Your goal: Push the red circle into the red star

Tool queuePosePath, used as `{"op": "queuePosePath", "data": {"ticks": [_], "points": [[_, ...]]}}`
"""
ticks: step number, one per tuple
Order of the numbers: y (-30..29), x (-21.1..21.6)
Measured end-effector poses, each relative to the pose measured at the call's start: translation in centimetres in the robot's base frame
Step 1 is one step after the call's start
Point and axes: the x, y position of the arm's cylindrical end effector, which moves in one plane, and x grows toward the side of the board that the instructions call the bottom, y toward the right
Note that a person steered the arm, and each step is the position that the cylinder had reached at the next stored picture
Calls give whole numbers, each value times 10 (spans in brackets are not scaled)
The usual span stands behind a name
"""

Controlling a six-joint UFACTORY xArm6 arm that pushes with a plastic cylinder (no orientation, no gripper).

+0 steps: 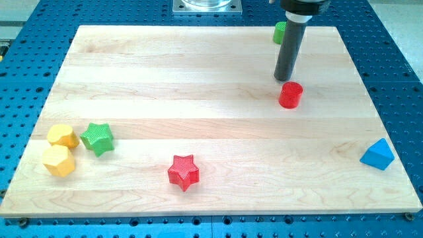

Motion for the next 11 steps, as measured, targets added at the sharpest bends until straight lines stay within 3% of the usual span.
{"op": "queuePosePath", "data": {"ticks": [2,3,5,7,8,9,10,11], "points": [[50,53],[-52,73],[-102,28],[-141,124],[-134,98],[-180,107],[-197,146],[-210,144]]}}
